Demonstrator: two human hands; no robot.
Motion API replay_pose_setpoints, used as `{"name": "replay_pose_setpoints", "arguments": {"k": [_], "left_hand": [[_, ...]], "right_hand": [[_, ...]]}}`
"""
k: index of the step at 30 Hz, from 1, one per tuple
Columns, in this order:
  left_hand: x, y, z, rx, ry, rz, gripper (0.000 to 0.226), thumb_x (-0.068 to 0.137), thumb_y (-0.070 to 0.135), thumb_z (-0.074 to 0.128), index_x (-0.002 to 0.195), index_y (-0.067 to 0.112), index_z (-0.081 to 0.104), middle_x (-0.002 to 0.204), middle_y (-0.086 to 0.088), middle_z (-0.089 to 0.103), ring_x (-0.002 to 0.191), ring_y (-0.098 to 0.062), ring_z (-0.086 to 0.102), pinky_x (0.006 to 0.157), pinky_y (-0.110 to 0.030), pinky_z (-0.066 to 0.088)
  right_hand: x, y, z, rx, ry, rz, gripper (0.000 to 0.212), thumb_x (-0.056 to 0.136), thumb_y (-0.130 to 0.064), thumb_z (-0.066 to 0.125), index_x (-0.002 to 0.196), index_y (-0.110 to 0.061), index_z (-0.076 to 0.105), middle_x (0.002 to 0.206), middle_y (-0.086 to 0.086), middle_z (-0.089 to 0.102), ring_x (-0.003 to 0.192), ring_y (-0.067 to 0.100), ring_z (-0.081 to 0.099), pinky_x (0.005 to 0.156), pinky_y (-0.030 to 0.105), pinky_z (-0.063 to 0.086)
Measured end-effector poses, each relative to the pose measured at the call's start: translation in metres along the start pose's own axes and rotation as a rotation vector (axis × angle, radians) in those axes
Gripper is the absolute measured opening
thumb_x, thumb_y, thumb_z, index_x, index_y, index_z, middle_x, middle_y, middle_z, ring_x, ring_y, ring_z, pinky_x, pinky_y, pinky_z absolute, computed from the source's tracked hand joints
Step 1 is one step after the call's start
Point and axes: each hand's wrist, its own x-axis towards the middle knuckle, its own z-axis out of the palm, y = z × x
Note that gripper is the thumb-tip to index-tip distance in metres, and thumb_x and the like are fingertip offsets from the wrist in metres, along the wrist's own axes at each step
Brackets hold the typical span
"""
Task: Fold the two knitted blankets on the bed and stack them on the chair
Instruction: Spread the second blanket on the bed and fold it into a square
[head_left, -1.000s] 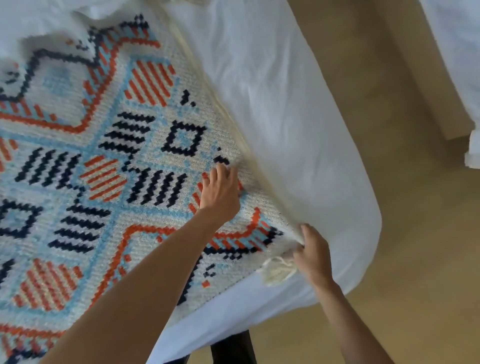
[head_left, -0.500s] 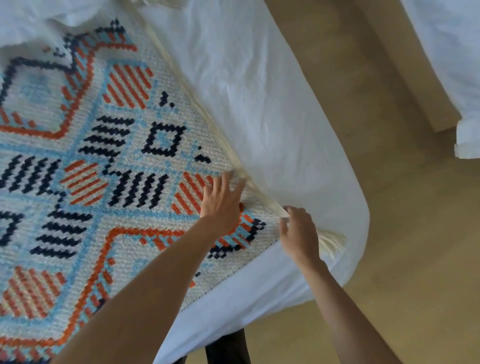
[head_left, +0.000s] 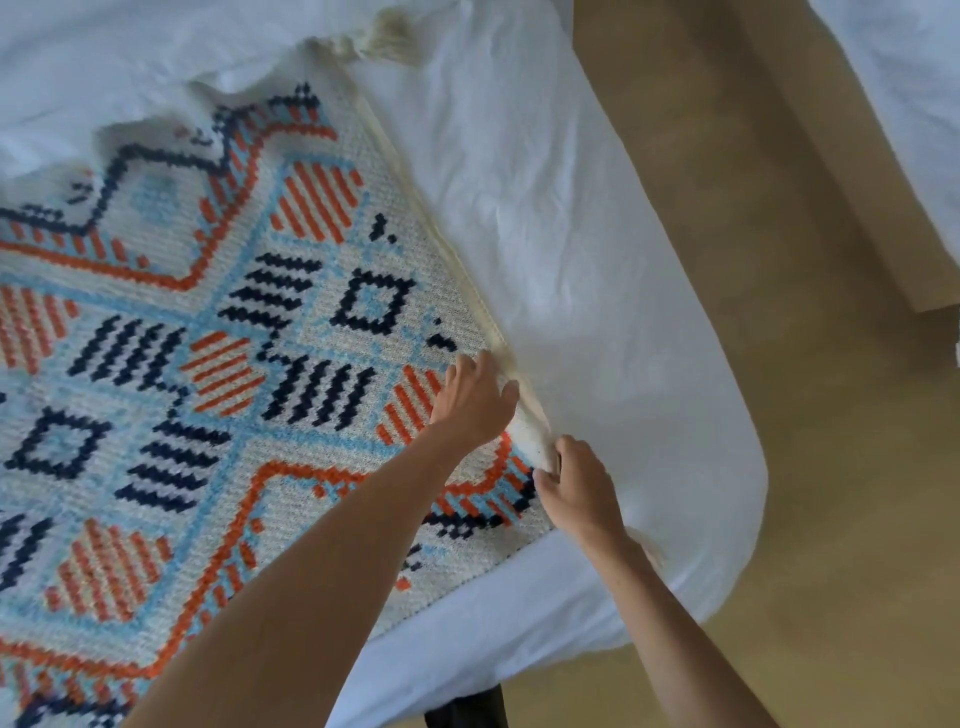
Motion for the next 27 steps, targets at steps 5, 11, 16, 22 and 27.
{"name": "replay_pose_setpoints", "arguments": {"k": [5, 11, 16, 22, 27], "left_hand": [[-0.011, 0.005, -0.023, -0.185, 0.124, -0.012, 0.062, 0.097, 0.032, 0.039, 0.147, 0.019, 0.005, 0.136, -0.021, 0.036, 0.091, -0.032, 0.057, 0.074, -0.042, 0.050], [-0.039, -0.033, -0.066, -0.178, 0.315, -0.008, 0.071, 0.089, -0.013, 0.034, 0.146, 0.028, 0.025, 0.129, -0.017, 0.039, 0.060, -0.012, 0.042, 0.048, -0.022, 0.037], [-0.069, -0.089, -0.093, -0.313, 0.442, -0.132, 0.053, 0.085, -0.012, 0.033, 0.132, 0.010, 0.046, 0.134, -0.010, 0.043, 0.104, -0.018, 0.047, 0.084, -0.022, 0.038], [-0.111, -0.171, -0.115, -0.413, 0.542, -0.268, 0.050, 0.081, -0.012, 0.037, 0.123, 0.010, 0.053, 0.130, -0.007, 0.049, 0.107, -0.019, 0.050, 0.085, -0.032, 0.049], [-0.156, -0.246, -0.125, -0.449, 0.576, -0.346, 0.049, 0.081, -0.012, 0.041, 0.120, 0.014, 0.055, 0.126, -0.005, 0.054, 0.100, -0.017, 0.054, 0.067, -0.021, 0.047]], "right_hand": [[-0.045, -0.043, 0.025, 0.005, 0.060, -0.188, 0.025, 0.089, -0.015, 0.057, 0.111, -0.004, 0.050, 0.102, 0.009, 0.053, 0.083, 0.025, 0.061, 0.054, 0.023, 0.040], [-0.090, -0.111, 0.046, 0.064, 0.013, -0.312, 0.025, 0.070, -0.005, 0.073, 0.080, -0.010, 0.051, 0.075, 0.005, 0.054, 0.054, 0.020, 0.060, 0.044, 0.017, 0.025], [-0.111, -0.144, 0.076, 0.064, -0.026, -0.398, 0.008, 0.084, -0.011, 0.056, 0.087, -0.007, 0.050, 0.087, 0.010, 0.052, 0.072, 0.031, 0.060, 0.052, 0.031, 0.032], [-0.142, -0.186, 0.119, 0.089, -0.095, -0.504, 0.007, 0.086, -0.015, 0.051, 0.087, -0.008, 0.048, 0.081, 0.009, 0.053, 0.070, 0.031, 0.060, 0.054, 0.029, 0.029], [-0.181, -0.228, 0.173, 0.085, -0.136, -0.562, 0.011, 0.089, -0.018, 0.048, 0.093, -0.008, 0.049, 0.089, 0.009, 0.055, 0.077, 0.031, 0.059, 0.057, 0.028, 0.025]]}}
